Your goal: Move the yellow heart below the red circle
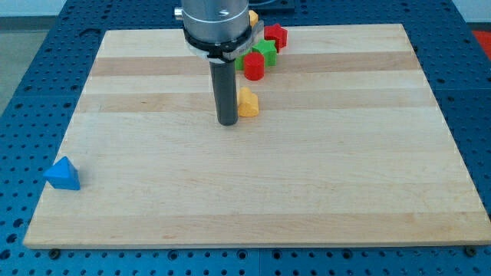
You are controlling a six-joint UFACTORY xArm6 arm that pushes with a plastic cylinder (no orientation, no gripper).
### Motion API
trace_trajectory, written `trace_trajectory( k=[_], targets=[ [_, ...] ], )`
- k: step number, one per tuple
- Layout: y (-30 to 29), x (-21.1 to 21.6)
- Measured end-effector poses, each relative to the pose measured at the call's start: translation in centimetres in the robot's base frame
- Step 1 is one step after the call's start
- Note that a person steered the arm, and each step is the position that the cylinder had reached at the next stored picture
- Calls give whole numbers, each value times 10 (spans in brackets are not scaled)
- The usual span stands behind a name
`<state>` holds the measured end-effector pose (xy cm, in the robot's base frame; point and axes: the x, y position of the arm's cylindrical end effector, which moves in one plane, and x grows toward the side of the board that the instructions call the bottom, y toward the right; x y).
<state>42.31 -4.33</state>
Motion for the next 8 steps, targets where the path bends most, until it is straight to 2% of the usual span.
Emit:
trace_trajectory(
  k=[1,3,4,5,6,8],
  targets=[
    [28,-2],
    [43,29],
    [65,15],
    [53,-10],
    [15,-12],
    [12,-29]
  ],
)
